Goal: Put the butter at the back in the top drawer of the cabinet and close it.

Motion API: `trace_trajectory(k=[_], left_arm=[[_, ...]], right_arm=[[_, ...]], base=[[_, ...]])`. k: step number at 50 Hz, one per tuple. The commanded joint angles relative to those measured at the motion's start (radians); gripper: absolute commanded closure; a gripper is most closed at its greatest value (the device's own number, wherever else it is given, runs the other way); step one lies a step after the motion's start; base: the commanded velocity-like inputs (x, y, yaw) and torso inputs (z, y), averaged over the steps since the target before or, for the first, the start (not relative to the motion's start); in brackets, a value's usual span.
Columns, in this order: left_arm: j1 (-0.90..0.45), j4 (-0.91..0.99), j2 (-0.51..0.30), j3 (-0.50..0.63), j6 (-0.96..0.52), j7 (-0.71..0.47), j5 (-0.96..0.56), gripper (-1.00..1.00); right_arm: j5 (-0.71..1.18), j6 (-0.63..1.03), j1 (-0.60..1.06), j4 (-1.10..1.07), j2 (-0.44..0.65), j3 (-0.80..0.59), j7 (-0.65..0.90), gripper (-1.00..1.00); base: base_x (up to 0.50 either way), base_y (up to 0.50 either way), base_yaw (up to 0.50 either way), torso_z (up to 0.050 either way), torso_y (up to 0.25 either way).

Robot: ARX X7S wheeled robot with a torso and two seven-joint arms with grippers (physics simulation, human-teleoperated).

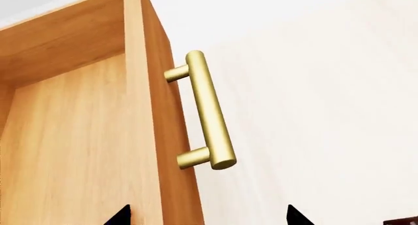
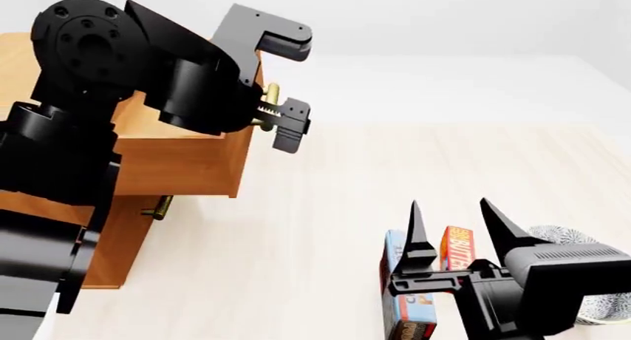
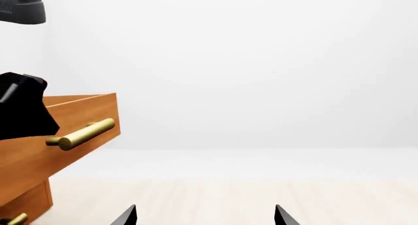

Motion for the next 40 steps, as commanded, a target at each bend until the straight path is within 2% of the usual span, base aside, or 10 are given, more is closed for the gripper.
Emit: trace_trajectory(k=[1,8,13,18,24,31,40], left_arm=[[-0.005,0.022,0.022,-0.034,0.021,-0.028,-0.106,-1.0],[0.002,0.03,0.018,-0.028,0.033,-0.033,-0.118,-1.0],[-0.018,0.11,-0.011,-0.002,0.102,0.003,-0.025,-1.0],[-0.056,0.275,-0.082,0.045,0.193,0.027,0.122,-1.0],[-0.066,0.521,-0.189,0.016,0.302,0.037,0.201,-1.0],[-0.023,0.803,-0.314,-0.044,0.305,-0.028,0.142,-1.0],[0.084,1.114,-0.478,-0.132,0.286,-0.169,-0.048,-1.0]], right_arm=[[0.002,-0.01,-0.008,0.0,0.003,-0.001,0.001,-1.0],[0.003,-0.011,-0.008,0.0,0.005,-0.003,0.004,-1.0],[0.006,-0.009,-0.007,-0.004,0.008,-0.003,0.006,-1.0],[0.017,-0.009,-0.009,-0.011,0.014,0.009,0.008,-1.0],[0.04,0.0,-0.005,-0.026,0.021,0.028,0.016,-1.0],[0.067,0.02,0.006,-0.042,0.032,0.05,0.03,-1.0],[0.13,0.143,0.075,-0.065,0.059,0.079,0.101,-1.0]], base=[[0.0,0.0,0.0,0.0,0.0],[0.0,0.0,0.0,0.0,0.002],[0.0,0.0,0.0,0.0,0.002],[0.0,0.0,0.0,0.0,0.0],[0.0,0.0,0.0,0.0,0.0],[0.0,0.0,0.0,0.0,0.0],[0.0,0.0,0.0,0.0,0.0]])
